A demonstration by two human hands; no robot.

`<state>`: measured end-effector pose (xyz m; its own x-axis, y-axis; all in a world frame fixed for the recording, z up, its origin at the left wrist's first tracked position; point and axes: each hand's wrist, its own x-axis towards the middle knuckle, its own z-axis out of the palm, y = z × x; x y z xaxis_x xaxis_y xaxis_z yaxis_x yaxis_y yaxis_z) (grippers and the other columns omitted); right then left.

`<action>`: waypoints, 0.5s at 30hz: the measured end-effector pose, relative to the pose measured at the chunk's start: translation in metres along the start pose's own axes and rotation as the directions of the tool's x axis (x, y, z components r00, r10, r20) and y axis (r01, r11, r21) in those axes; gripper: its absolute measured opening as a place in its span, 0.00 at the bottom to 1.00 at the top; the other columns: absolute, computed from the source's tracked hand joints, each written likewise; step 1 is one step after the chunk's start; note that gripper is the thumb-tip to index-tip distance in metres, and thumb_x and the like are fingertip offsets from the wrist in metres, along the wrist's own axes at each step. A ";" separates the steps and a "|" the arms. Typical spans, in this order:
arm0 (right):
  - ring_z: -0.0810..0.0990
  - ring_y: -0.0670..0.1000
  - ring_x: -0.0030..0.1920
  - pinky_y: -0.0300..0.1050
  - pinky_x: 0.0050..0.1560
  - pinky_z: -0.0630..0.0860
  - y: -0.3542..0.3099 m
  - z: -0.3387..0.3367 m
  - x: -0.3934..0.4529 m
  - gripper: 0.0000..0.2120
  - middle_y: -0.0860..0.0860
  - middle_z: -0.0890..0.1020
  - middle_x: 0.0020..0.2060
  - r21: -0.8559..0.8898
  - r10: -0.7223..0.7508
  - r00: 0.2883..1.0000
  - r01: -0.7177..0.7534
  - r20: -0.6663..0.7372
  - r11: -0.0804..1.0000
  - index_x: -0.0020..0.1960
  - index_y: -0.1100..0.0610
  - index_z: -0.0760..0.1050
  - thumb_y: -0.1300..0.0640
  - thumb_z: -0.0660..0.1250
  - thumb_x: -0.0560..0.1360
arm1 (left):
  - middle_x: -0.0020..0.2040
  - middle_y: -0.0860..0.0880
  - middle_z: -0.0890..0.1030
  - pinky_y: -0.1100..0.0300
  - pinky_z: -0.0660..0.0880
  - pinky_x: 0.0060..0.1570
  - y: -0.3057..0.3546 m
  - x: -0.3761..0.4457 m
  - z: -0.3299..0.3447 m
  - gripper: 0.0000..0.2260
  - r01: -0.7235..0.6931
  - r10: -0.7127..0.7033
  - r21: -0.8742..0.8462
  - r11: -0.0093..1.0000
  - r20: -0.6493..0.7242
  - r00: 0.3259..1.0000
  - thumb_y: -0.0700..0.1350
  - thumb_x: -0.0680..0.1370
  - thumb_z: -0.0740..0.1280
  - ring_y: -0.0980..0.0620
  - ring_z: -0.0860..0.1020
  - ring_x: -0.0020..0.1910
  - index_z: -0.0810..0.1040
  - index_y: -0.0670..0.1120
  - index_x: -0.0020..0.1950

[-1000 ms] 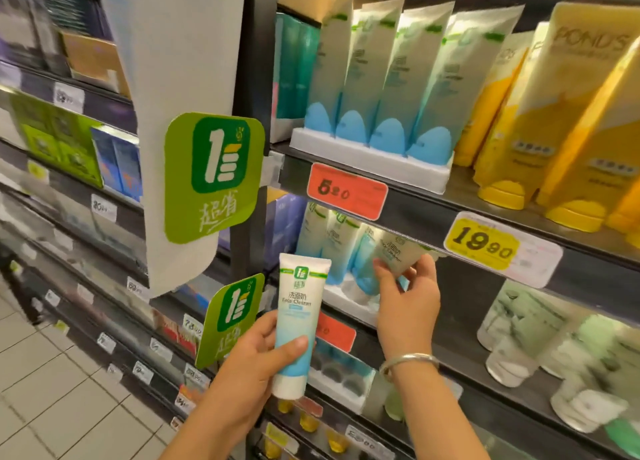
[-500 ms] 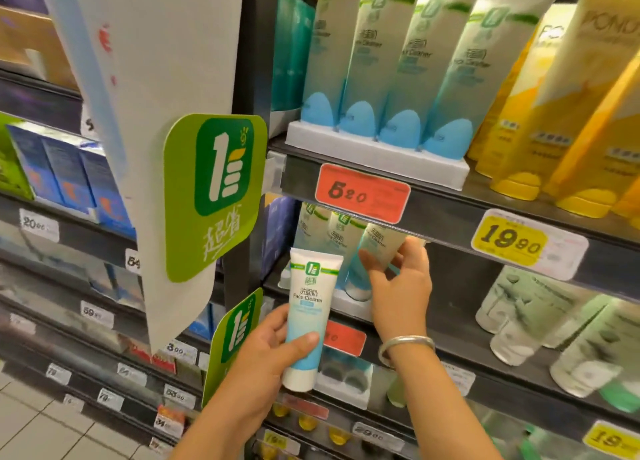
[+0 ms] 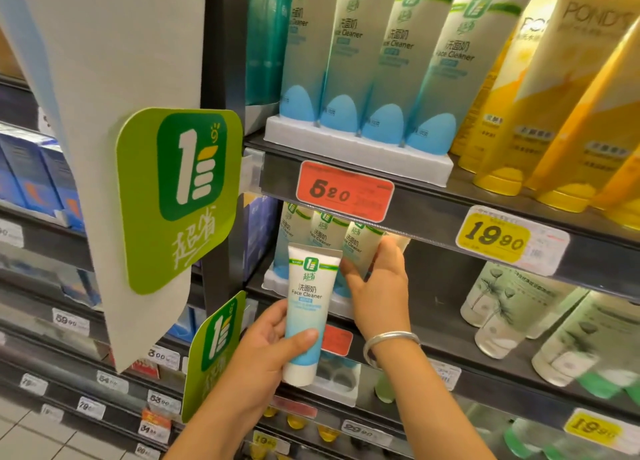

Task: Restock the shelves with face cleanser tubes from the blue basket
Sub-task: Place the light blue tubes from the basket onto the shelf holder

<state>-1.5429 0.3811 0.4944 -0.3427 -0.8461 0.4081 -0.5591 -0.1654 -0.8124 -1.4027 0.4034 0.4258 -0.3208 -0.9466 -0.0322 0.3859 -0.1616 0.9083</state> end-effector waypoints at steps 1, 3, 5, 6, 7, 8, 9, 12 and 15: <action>0.74 0.52 0.53 0.49 0.55 0.74 0.000 -0.001 0.000 0.14 0.50 0.71 0.50 -0.010 0.006 1.000 -0.006 0.002 1.000 0.55 0.58 0.69 0.58 0.69 0.72 | 0.53 0.47 0.83 0.64 0.78 0.42 0.000 0.001 0.001 0.28 0.000 0.000 -0.007 1.000 -0.006 1.000 0.41 0.63 0.78 0.51 0.82 0.50 0.74 0.49 0.61; 0.74 0.50 0.52 0.44 0.54 0.74 0.001 -0.004 0.000 0.13 0.50 0.73 0.50 -0.013 0.014 0.999 -0.014 0.031 1.000 0.55 0.56 0.70 0.58 0.69 0.72 | 0.52 0.46 0.84 0.63 0.78 0.41 0.000 0.002 0.004 0.27 0.000 0.000 -0.026 1.000 -0.017 1.000 0.40 0.63 0.74 0.51 0.83 0.49 0.73 0.48 0.60; 0.76 0.47 0.49 0.32 0.49 0.73 0.002 -0.013 -0.003 0.12 0.49 0.77 0.49 0.007 0.019 0.998 -0.019 0.068 1.000 0.53 0.51 0.71 0.59 0.69 0.72 | 0.49 0.46 0.84 0.63 0.78 0.39 0.000 0.001 0.006 0.26 0.000 -0.001 -0.049 0.999 -0.018 1.000 0.40 0.62 0.74 0.51 0.83 0.46 0.73 0.47 0.58; 0.77 0.46 0.47 0.27 0.46 0.71 0.005 -0.019 -0.007 0.12 0.49 0.79 0.47 0.005 0.022 0.998 -0.022 0.064 1.000 0.53 0.49 0.71 0.59 0.69 0.73 | 0.47 0.45 0.85 0.63 0.78 0.38 0.000 -0.001 0.008 0.26 0.000 -0.001 -0.060 0.998 -0.011 1.000 0.40 0.60 0.76 0.51 0.83 0.44 0.73 0.45 0.56; 0.78 0.45 0.46 0.27 0.44 0.71 0.007 -0.026 -0.012 0.11 0.48 0.80 0.45 0.006 0.029 0.998 -0.029 0.050 1.000 0.53 0.48 0.71 0.58 0.69 0.73 | 0.46 0.45 0.85 0.63 0.78 0.37 0.000 -0.002 0.010 0.26 0.002 -0.001 -0.067 0.998 0.002 1.000 0.41 0.58 0.76 0.51 0.83 0.42 0.73 0.44 0.54; 0.79 0.44 0.45 0.29 0.45 0.73 0.009 -0.034 -0.017 0.09 0.47 0.80 0.44 0.026 0.039 0.999 -0.040 0.038 0.999 0.53 0.48 0.73 0.56 0.68 0.74 | 0.45 0.45 0.84 0.62 0.78 0.37 0.000 -0.003 0.013 0.27 0.004 -0.003 -0.070 0.998 0.015 1.000 0.43 0.57 0.77 0.51 0.83 0.41 0.73 0.43 0.53; 0.80 0.44 0.45 0.34 0.46 0.76 0.010 -0.041 -0.022 0.06 0.46 0.81 0.43 0.072 0.056 0.997 -0.059 0.043 0.996 0.51 0.49 0.74 0.55 0.67 0.74 | 0.45 0.44 0.84 0.62 0.78 0.37 0.001 -0.003 0.016 0.28 0.006 -0.004 -0.071 0.997 0.026 1.000 0.44 0.56 0.76 0.51 0.83 0.41 0.73 0.42 0.53; 0.82 0.45 0.42 0.40 0.44 0.80 0.009 -0.052 -0.033 0.04 0.47 0.83 0.39 0.270 0.112 0.980 -0.155 0.166 0.950 0.46 0.51 0.78 0.55 0.64 0.75 | 0.46 0.43 0.84 0.60 0.78 0.40 0.002 -0.002 0.027 0.28 0.017 -0.014 -0.069 0.997 0.055 0.998 0.43 0.57 0.76 0.49 0.83 0.44 0.73 0.41 0.55; 0.83 0.46 0.42 0.40 0.42 0.80 0.008 -0.058 -0.037 0.07 0.51 0.84 0.42 0.347 0.136 0.941 -0.245 0.310 0.905 0.48 0.56 0.79 0.57 0.63 0.76 | 0.46 0.43 0.84 0.61 0.78 0.40 0.001 0.001 0.037 0.24 0.031 -0.027 -0.060 0.998 0.065 0.997 0.39 0.61 0.75 0.50 0.83 0.44 0.73 0.41 0.55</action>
<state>-1.5787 0.4399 0.4967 -0.1641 -0.9759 0.1442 -0.1605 -0.1178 -0.9800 -1.4350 0.4125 0.4425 -0.3871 -0.9216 -0.0296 0.4268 -0.2075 0.8802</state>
